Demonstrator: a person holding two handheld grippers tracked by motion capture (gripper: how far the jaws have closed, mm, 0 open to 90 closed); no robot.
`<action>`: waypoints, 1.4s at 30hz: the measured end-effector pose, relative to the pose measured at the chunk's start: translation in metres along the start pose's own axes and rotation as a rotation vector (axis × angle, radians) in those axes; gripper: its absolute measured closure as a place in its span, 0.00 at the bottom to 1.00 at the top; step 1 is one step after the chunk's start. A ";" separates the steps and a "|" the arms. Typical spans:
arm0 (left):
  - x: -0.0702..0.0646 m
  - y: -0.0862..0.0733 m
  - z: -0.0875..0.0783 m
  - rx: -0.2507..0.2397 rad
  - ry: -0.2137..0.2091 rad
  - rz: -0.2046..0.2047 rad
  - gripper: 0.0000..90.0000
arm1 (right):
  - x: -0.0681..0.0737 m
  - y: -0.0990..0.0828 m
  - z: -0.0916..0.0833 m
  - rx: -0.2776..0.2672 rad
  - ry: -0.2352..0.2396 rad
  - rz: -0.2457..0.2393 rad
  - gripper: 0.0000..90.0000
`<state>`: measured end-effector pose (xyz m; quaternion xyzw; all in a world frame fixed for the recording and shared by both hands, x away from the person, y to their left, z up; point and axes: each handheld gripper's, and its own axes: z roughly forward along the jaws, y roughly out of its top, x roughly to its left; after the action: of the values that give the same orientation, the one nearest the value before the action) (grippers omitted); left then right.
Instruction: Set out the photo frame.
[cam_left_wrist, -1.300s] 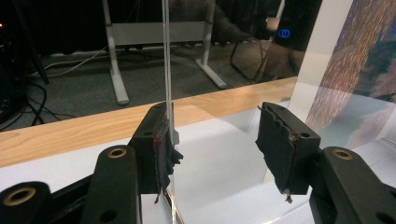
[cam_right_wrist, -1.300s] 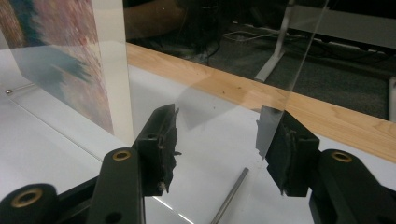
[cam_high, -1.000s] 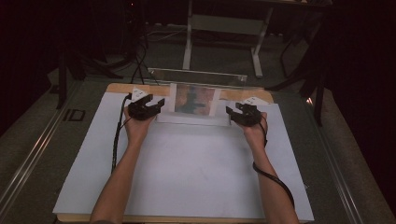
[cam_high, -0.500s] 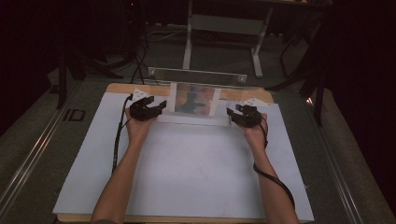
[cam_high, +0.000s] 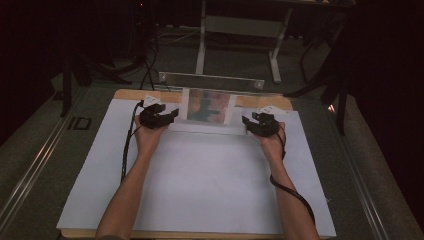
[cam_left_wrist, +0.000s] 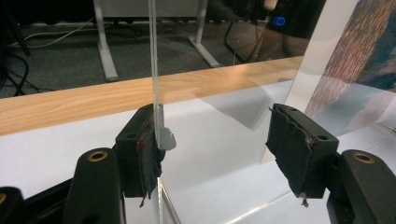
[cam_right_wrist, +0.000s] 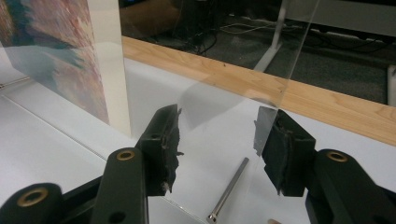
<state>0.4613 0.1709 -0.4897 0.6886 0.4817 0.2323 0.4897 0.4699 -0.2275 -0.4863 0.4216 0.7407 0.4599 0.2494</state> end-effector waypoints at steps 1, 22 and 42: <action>0.000 0.000 0.000 0.001 0.002 -0.001 0.41 | 0.000 0.000 0.000 0.001 0.000 -0.001 0.55; -0.012 -0.004 -0.022 -0.009 0.028 0.028 0.44 | 0.009 0.000 -0.015 -0.014 0.009 -0.030 0.54; -0.015 -0.015 -0.049 0.000 0.044 0.027 0.44 | 0.030 -0.010 -0.029 -0.032 0.018 -0.043 0.54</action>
<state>0.4094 0.1801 -0.4805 0.6897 0.4831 0.2540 0.4758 0.4288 -0.2180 -0.4822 0.3972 0.7444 0.4699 0.2593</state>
